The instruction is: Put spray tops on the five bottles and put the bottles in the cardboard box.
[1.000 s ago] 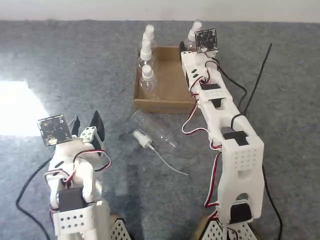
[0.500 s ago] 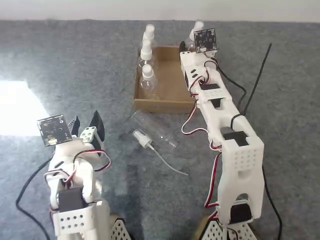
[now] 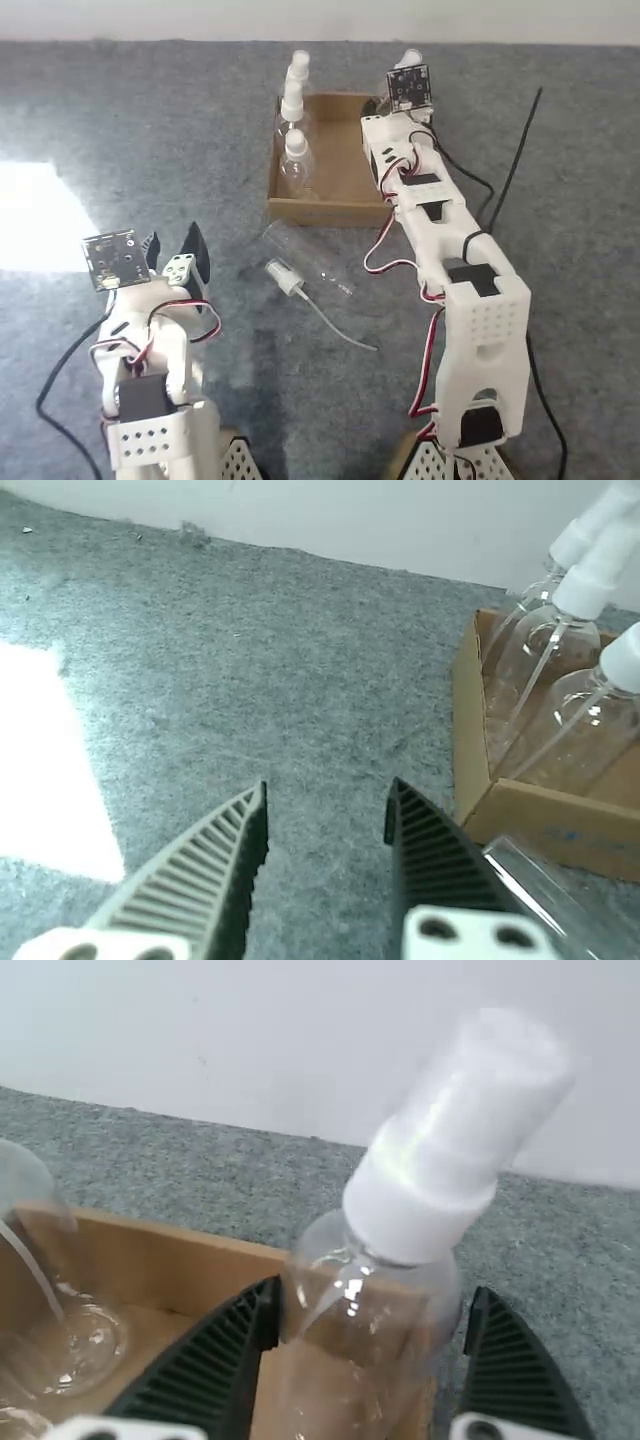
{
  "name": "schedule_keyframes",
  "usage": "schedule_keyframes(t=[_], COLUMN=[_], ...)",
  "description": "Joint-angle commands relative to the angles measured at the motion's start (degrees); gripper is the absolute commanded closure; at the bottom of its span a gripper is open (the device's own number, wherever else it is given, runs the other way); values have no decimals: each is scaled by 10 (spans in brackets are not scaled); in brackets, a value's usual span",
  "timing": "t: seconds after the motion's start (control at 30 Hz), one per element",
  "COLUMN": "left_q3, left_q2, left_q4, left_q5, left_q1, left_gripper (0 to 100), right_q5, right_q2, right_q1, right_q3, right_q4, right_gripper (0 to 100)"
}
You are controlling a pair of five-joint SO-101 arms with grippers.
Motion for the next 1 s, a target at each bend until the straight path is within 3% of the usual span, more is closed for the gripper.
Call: schedule_keyframes(t=[0.0,0.3,0.97], left_q3=[-7,-7,-7], left_q2=[-6,-6,-6], left_q4=[-18,-18,-18], left_q5=[-7,-8,-8], left_q1=[2,2,2], left_gripper=[819,819,819], right_q5=[-4,-3,0], right_q2=[-53,-62,-233], right_q1=[11,11,6], right_q3=[-6,-4,175], right_q4=[7,10,17], right_gripper=[748,748,747])
